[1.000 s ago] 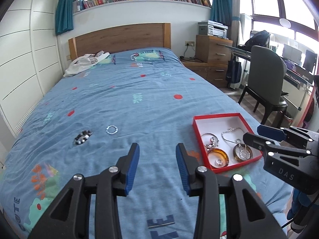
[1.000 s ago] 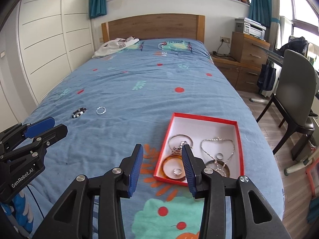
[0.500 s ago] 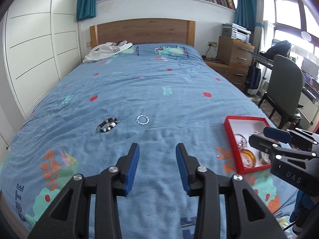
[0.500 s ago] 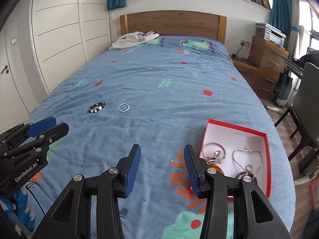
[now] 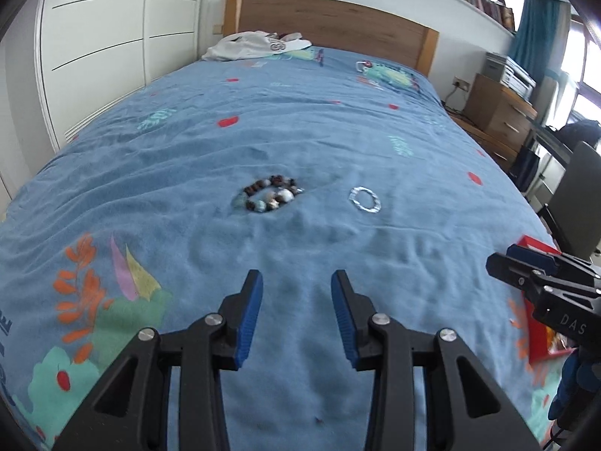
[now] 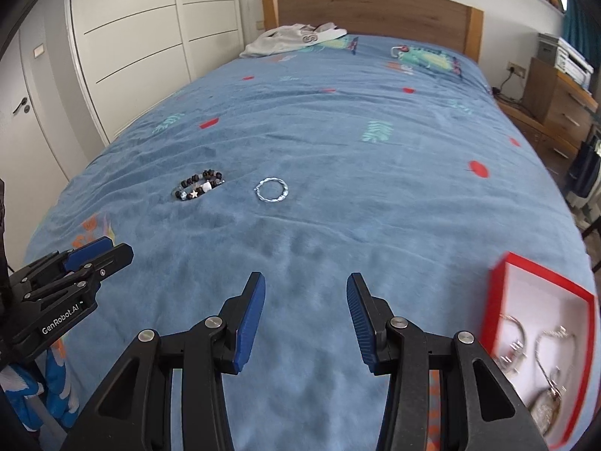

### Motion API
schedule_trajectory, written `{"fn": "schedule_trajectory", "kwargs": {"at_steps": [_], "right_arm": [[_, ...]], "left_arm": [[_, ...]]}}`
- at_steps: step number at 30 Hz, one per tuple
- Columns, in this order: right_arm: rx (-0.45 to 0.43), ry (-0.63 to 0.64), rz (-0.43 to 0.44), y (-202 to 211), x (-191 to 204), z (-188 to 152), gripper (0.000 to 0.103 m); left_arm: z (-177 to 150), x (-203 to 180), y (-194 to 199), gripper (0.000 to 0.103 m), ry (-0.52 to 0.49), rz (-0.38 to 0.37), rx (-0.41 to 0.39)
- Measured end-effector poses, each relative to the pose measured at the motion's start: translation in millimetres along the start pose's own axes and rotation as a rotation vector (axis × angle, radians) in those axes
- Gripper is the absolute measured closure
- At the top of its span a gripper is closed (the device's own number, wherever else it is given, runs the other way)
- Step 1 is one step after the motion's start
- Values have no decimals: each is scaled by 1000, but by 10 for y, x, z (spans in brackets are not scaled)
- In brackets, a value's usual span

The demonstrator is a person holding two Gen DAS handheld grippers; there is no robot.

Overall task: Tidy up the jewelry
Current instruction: 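Withdraw both tools from the box toward the beaded bracelet and twisted hoop, then grasp the beaded bracelet with the left tool while the right tool grasps the twisted silver hoop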

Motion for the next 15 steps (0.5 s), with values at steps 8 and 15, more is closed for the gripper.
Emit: {"fn": "schedule_trajectory", "kwargs": {"at_steps": [8,15], "right_arm": [[-7,7,96,-842,115,397,57],[2,-11,147,-1418,82,597,51]], "left_arm": [[417,296,-603,67,36,4,-16],[561,313,-1050,62,-4,-48,34]]}}
Point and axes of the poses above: each gripper's, at about its wrist camera, not at the fingertips, and y roughly against the way its jaws point, x to its left, z to its top, the point moved 4 cm from there along -y, roughly the way its jaws point, and after that the axes turned 12 degrees about y, right-handed, at the moved point
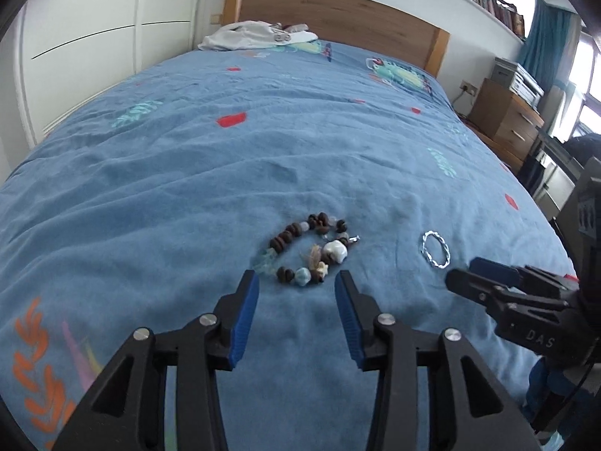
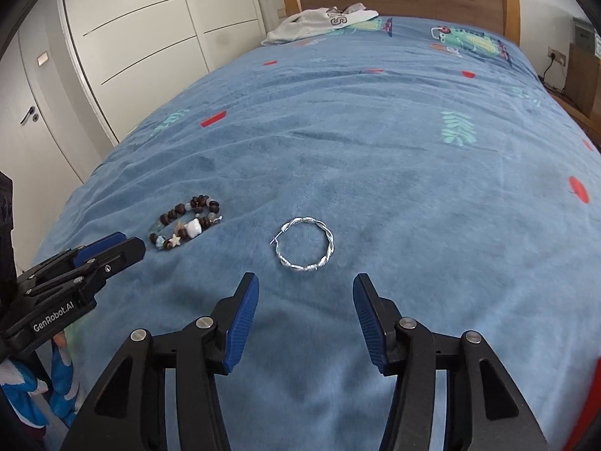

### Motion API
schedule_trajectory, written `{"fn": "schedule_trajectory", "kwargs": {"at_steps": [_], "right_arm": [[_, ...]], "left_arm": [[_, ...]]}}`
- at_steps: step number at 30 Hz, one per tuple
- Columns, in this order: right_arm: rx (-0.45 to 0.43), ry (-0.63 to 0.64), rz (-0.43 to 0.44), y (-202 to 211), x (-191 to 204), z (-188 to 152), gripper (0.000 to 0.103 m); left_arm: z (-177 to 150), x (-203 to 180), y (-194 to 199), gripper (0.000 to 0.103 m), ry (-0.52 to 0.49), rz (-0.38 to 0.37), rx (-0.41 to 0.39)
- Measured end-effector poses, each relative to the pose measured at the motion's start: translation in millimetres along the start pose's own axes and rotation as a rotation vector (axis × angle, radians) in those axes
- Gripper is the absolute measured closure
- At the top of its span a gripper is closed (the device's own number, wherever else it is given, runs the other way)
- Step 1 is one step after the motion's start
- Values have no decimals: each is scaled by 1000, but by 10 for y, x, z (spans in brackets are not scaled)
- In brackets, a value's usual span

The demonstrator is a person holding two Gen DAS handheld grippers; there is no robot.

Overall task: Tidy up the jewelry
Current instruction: 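Grasp the beaded bracelet with the left tool while the right tool grasps the twisted silver hoop, then carry the bracelet into the red box and open the left tool while the right tool releases the hoop there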

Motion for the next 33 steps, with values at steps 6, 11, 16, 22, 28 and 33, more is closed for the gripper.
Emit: {"fn": "schedule_trajectory", "kwargs": {"at_steps": [6,11,16,22,28,33], "right_arm": [[-3,13,19,-236,-33,44,45],[-13,32,20,-339,-25,110,46],[-14,60,8,-360,15,109,61],[-53,39,7,-173,71,33,62],[-98,-7,7,205,46,-57,62],[-131,-37,-19,646,-51,-167,62]], "left_arm": [[-25,-56,-327,60,-53,-10,35],[71,-64,-462,59,-42,-27,35],[131,-80,-545,60,-23,-38,43],[93,-84,-458,87,-23,-29,29],[-41,-282,-129,89,-44,-88,15],[-159,-633,217,89,-68,-170,14]]}}
Point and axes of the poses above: each gripper's, at about its wrist camera, not at the fingertips, and y roughly against the way its jaws point, x to its left, z to its top, the point moved 4 cm from there along -y, roughly the way its jaws point, and after that the axes turned 12 degrees about y, right-handed, at the moved point
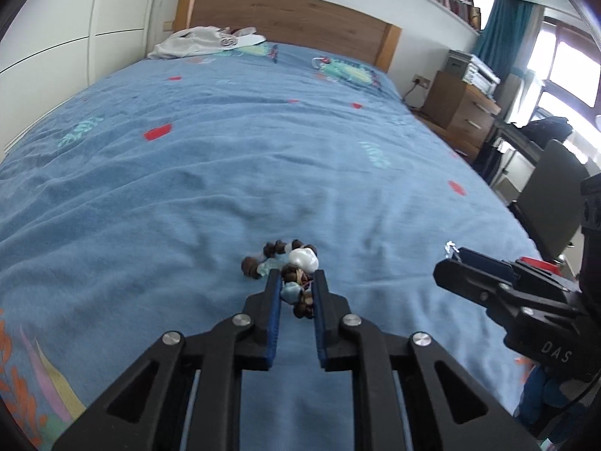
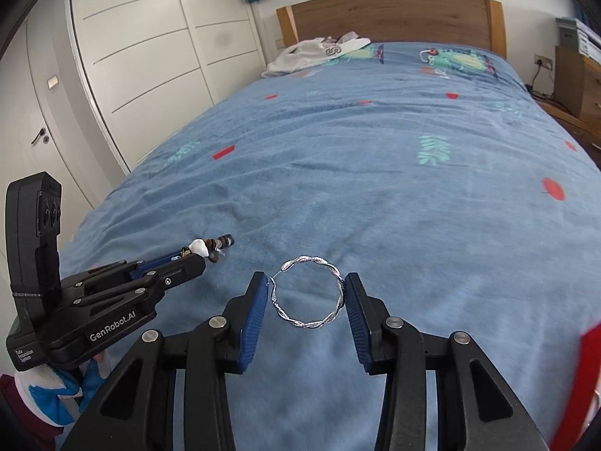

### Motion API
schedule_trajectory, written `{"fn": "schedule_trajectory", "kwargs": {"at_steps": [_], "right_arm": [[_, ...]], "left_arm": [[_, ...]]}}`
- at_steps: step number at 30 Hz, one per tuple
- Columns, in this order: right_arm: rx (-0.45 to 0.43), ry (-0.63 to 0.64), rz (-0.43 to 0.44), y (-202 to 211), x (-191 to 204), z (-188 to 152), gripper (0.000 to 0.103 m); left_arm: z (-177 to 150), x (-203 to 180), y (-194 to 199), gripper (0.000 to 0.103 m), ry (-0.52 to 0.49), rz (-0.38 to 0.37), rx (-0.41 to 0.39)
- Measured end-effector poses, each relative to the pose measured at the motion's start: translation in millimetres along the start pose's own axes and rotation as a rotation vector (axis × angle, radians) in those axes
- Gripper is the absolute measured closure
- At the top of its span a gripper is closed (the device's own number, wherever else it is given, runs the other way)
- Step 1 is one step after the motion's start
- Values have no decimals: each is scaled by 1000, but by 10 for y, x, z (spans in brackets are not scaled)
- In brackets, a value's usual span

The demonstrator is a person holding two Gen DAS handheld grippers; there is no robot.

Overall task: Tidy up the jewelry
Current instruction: 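Carry the bracelet into the red box and open the left tool while the right tool releases the hoop there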

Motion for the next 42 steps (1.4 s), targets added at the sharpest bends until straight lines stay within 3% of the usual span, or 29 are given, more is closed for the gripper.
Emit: {"fn": "schedule_trajectory", "kwargs": {"at_steps": [10,16,20,25,29,36,42], "right_arm": [[-24,-44,-165,1159,-601,-372,62],[23,-97,-296,1665,-1243,-773,61],[77,-142,-364,1799,-1652,-1066,61],[148,-197,-404,1720,-2061,-1360,61],[185,-215,-401,1629,-2251,-1485,61],[251,-235,-395,1496,-2450,-1664,61],[267,-215,-401,1467,-2427,-1718,61]], "left_arm": [[-253,-1433,485,89,-91,-238,12],[-598,-2358,435,89,-155,-367,84],[-858,-2846,289,89,-202,-408,139],[-1156,-3336,-13,89,-270,-400,199],[-1257,-3485,-358,89,-277,-341,234],[-1447,-3485,-738,88,-287,-245,293],[-1553,-3418,-834,87,-295,-192,308]]}}
Point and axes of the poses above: each gripper's, at about its wrist camera, not at the fingertips, and y roughly against the way its jaws point, x to its left, z to its top, the point moved 4 cm from there along -y, roughly the way its jaws point, and after that the axes turned 12 degrees about y, right-handed, at the moved point
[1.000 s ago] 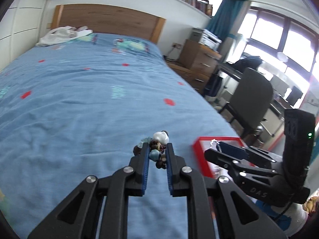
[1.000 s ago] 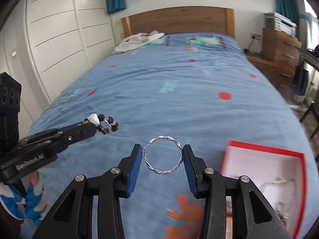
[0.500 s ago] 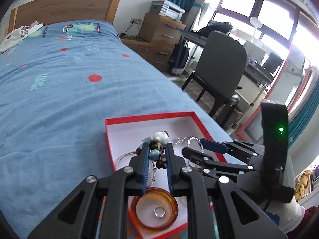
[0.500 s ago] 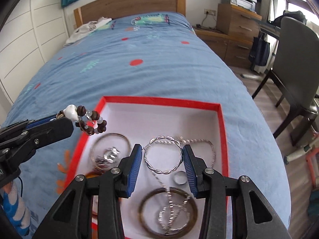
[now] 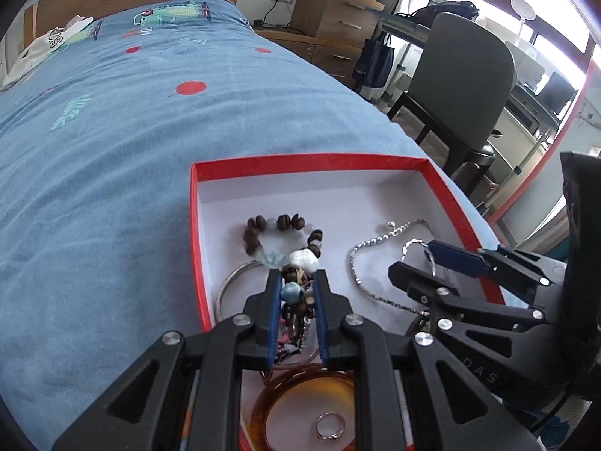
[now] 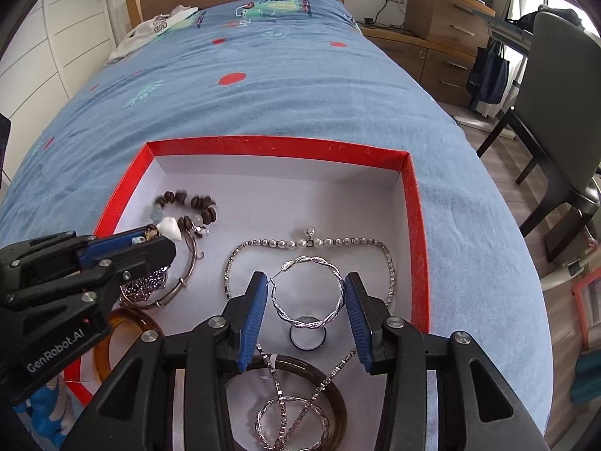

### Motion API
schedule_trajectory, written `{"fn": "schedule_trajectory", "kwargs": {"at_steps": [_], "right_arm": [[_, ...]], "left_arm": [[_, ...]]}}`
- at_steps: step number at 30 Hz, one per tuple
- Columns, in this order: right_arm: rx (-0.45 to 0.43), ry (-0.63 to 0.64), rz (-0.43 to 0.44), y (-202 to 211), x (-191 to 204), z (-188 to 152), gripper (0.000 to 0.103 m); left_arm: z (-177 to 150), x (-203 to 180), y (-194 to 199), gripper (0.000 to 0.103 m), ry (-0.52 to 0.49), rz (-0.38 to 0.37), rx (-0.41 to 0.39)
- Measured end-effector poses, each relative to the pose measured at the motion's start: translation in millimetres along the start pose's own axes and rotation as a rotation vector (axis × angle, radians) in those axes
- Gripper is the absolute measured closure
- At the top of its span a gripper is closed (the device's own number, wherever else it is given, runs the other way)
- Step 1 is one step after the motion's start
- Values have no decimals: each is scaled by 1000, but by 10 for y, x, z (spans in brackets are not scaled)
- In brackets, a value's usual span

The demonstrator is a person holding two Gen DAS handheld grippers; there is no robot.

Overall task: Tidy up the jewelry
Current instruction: 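Carry the bracelet into the red box and open the left tool while the right tool releases the hoop there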

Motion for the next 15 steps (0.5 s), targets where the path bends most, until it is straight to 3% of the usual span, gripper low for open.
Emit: {"fn": "schedule_trajectory", "kwargs": {"at_steps": [7,15], "right_arm": [[11,17,-18,-1,49,-33,60],[7,-15,-14,83,43,-43,60]], "left_arm": [[-5,-13,47,86,-24,27,-14],[21,-50,293,77,-35,21,-40]]}}
Point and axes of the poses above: each gripper's, at about its wrist camera, not at the fingertips, and y roughly against the way its jaws point, x to its left, z to its top, the point moved 4 cm from there along -y, roughly the way its jaws point, and after that the axes turned 12 degrees about y, right-handed, at the moved point
